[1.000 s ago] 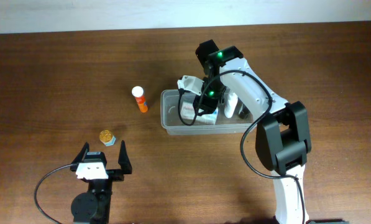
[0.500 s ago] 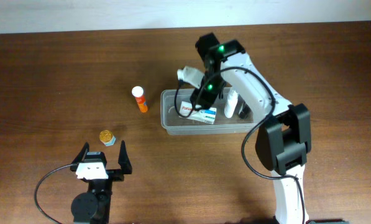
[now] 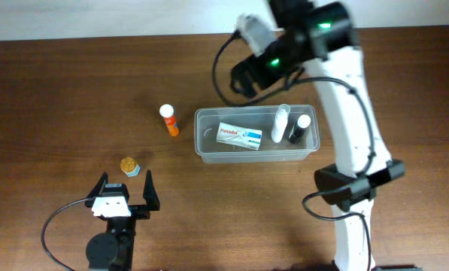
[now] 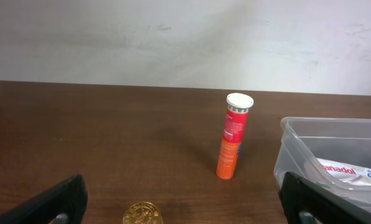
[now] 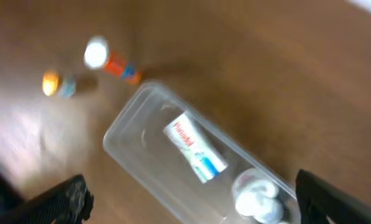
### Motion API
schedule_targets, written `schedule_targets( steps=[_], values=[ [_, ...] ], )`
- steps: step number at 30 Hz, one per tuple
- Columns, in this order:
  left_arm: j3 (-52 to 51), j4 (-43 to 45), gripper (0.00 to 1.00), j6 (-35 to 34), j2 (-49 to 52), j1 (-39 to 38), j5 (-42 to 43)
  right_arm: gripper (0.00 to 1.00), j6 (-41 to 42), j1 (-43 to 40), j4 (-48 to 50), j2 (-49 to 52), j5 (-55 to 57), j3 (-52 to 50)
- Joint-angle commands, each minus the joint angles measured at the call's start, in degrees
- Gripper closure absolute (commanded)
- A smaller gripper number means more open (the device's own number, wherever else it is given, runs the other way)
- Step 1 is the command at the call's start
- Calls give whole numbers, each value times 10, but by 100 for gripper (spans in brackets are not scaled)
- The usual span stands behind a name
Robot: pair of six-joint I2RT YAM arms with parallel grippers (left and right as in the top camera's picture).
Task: Pack container
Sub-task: 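Release the box and raise the right gripper away to the right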
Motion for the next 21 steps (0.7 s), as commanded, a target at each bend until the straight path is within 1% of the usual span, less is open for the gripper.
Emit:
schedule_targets(
  steps=[1, 7, 12, 17, 21],
  values=[
    [-2, -1, 1, 9, -4, 3, -6, 2, 88, -61, -4, -41, 21, 28],
    [-2, -1, 1, 9, -4, 3, -6, 2, 141, -187, -4, -99, 18, 19],
    [-2, -1, 0, 9, -4, 3, -6, 2, 143, -267, -4, -147, 18, -22],
    [-2, -1, 0, 9, -4, 3, -6, 2, 139, -312, -4, -182, 28, -106],
    [-2, -1, 1, 9, -4, 3, -6, 2, 139, -344, -3, -186, 64, -198]
  ],
)
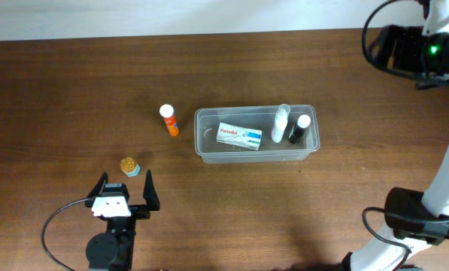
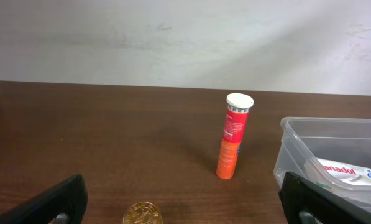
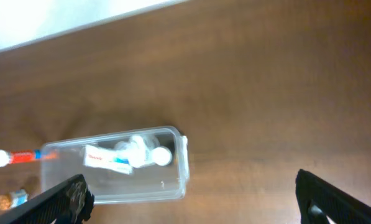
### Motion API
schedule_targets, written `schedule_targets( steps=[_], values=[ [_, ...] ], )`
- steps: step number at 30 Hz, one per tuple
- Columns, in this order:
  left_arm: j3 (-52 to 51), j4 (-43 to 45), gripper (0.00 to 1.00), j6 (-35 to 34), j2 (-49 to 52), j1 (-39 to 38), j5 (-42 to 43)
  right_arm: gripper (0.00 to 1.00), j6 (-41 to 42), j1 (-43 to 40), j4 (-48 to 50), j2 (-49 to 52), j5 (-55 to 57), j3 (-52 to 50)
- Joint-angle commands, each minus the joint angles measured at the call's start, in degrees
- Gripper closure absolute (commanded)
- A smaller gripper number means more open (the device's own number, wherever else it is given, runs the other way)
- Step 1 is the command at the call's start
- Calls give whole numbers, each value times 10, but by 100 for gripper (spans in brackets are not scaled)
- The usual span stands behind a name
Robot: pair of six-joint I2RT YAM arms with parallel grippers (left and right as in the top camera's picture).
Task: Pack container
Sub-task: 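Release the box and raise the right gripper away to the right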
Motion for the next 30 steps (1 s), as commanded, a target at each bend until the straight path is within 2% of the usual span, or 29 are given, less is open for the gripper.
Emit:
schedule_targets(
  steps=[1, 10, 30],
  values=[
    [-2, -1, 1, 9, -4, 3, -6, 2, 3, -28, -1, 3, 38, -80],
    [-2, -1, 0, 9, -4, 3, -6, 2, 4, -90, 5, 3, 59, -169],
    [-2, -1, 1, 9, -4, 3, -6, 2, 4, -99, 5, 4, 59, -174]
  ],
)
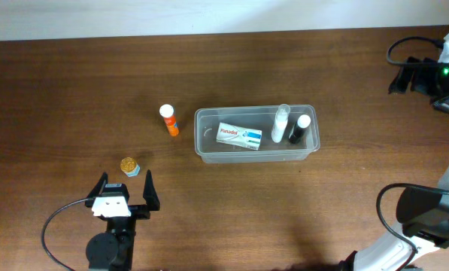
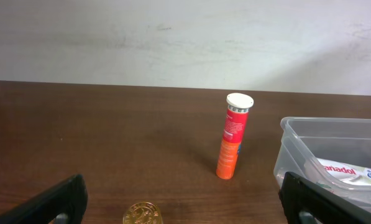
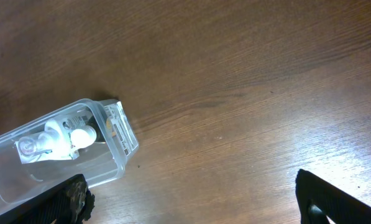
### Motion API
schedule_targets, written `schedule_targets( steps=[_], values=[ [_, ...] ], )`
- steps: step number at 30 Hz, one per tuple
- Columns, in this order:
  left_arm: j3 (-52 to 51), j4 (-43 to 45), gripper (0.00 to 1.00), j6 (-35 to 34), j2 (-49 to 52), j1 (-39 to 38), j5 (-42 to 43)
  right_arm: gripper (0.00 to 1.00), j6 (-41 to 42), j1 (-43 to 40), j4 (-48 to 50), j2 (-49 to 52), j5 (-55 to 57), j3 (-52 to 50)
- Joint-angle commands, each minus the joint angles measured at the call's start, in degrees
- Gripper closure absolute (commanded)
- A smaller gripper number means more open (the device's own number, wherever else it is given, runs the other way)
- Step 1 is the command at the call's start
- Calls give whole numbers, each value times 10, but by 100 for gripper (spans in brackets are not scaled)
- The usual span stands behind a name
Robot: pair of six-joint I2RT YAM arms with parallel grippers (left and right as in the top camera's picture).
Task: Pack container
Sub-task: 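Release the box and raise the right gripper away to the right, then move the left gripper over the small gold-capped jar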
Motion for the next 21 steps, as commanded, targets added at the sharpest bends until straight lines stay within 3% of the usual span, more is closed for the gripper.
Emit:
schedule_targets(
  steps=[1, 18, 21],
  values=[
    [-2, -1, 1, 9, -4, 3, -6, 2, 3, -1, 2, -5, 7, -4],
    [-2, 1, 1, 9, -4, 3, -6, 2, 3, -1, 2, -5, 7, -4],
    [-1, -4, 1, 9, 1, 3, 38, 2, 3, -1, 2, -5, 7, -4]
  ],
)
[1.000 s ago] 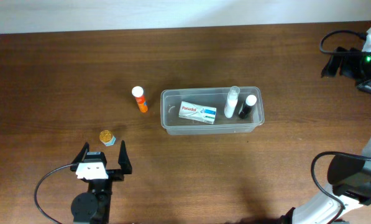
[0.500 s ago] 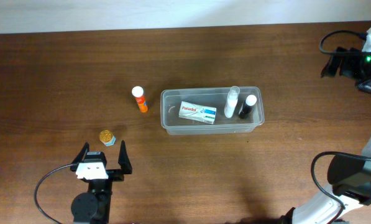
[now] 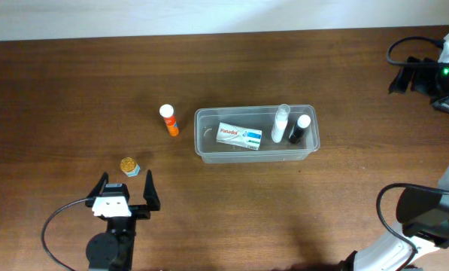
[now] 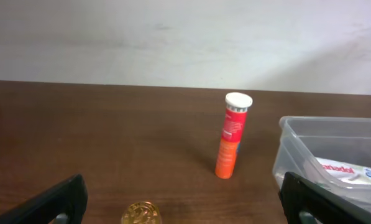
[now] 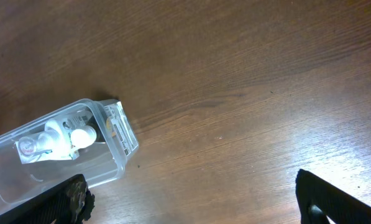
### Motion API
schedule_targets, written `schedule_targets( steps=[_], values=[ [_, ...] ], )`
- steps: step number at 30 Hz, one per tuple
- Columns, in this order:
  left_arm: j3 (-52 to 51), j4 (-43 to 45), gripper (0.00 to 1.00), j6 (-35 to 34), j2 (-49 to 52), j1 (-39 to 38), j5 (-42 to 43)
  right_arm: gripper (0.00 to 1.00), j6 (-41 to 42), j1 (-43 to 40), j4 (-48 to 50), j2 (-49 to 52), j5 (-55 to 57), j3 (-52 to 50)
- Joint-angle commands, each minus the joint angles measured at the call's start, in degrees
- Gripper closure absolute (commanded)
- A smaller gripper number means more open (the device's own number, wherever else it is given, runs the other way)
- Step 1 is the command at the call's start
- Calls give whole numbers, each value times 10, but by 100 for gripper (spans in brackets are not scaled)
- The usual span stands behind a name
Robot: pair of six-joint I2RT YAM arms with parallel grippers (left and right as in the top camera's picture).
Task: Pack container
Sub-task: 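Move the left gripper over the small gold-capped jar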
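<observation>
A clear plastic container [image 3: 256,153] sits mid-table holding a white Panadol box [image 3: 239,136], a white tube [image 3: 281,123] and a black bottle [image 3: 299,128]. An orange tube with a white cap [image 3: 168,120] stands left of it, also upright in the left wrist view [image 4: 231,136]. A small gold-lidded jar [image 3: 129,165] sits nearer the front, just ahead of my left gripper [image 3: 123,193], which is open and empty. My right gripper [image 3: 416,75] is raised at the far right, open and empty, looking down on the container [image 5: 54,163].
The dark wooden table [image 3: 59,90] runs back to a white wall [image 4: 173,37]. My right arm's base and cable [image 3: 427,218] stand at the front right. Bare tabletop [image 5: 247,124] lies to the right of the container.
My right arm stood over the container's back edge with its fingers open. It was then at the far right corner, and it has stayed there, high above the table. The left gripper stayed open at the front left, and the objects did not shift.
</observation>
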Motion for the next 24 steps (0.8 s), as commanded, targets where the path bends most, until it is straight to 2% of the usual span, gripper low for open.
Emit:
schedule_targets(
  steps=[1, 5, 9, 14, 17, 24],
  values=[
    [-1, -2, 0, 8, 1, 3, 64, 2, 3, -1, 2, -4, 7, -4],
    [4, 18, 0, 7, 1, 3, 112, 2, 3, -1, 2, -4, 7, -4],
    [33, 15, 1, 7, 8, 3, 106, 1, 3, -1, 2, -4, 7, -4],
    [120, -76, 0, -16, 59, 3, 16, 2, 3, -1, 2, -4, 7, -4],
    [196, -140, 1, -6, 139, 3, 3, 2, 3, -1, 2, -4, 7, -4],
    [386, -257, 1, 34, 436, 11, 3, 2, 3, -1, 2, -4, 7, -4]
  ],
)
